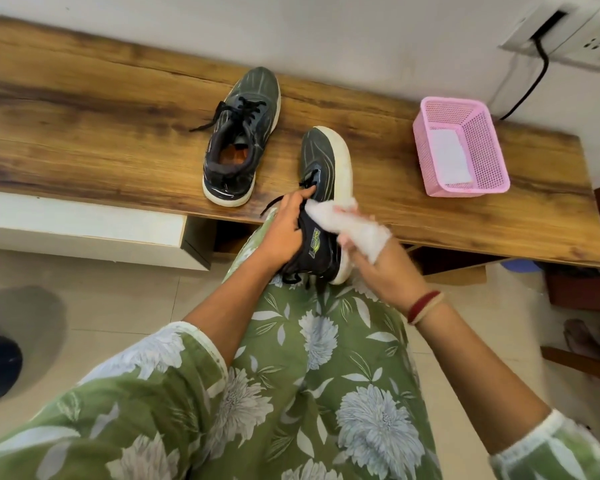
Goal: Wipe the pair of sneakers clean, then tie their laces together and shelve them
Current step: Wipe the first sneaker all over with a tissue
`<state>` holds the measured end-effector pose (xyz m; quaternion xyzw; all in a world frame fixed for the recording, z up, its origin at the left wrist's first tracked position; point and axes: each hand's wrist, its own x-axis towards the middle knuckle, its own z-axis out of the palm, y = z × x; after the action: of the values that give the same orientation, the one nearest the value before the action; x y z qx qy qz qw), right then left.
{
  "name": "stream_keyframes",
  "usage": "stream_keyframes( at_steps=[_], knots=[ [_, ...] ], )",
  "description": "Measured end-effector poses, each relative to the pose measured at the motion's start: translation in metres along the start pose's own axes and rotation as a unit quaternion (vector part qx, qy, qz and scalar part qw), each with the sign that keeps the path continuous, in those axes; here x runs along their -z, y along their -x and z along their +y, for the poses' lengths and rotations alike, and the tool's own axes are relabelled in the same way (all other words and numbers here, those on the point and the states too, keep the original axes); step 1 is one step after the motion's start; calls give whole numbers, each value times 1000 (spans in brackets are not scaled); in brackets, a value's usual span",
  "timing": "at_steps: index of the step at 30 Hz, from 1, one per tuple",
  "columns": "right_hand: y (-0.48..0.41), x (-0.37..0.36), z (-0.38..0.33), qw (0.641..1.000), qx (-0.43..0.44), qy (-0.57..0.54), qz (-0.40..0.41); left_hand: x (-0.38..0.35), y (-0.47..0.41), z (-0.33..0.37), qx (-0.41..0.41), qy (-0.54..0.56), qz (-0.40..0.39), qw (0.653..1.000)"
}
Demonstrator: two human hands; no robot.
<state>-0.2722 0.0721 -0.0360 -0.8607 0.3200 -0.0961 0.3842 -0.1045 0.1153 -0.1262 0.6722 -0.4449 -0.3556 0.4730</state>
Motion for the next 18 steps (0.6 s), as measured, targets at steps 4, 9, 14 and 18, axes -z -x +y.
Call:
stream_keyframes(
  at_steps=[4,9,14,18],
  knots=[
    [21,-5,23,962,145,219,-75,1,-2,-2,-3,0,-2,1000],
    [18,3,27,942,151,285,-95,-1,-1,-1,4,21,-8,1000],
    [33,0,33,899,245,322,-170,0,1,0,-11,-14,0,1000],
    [18,4,29,934,180,291,-107,0,-1,-1,-6,-17,-3,1000]
  ],
)
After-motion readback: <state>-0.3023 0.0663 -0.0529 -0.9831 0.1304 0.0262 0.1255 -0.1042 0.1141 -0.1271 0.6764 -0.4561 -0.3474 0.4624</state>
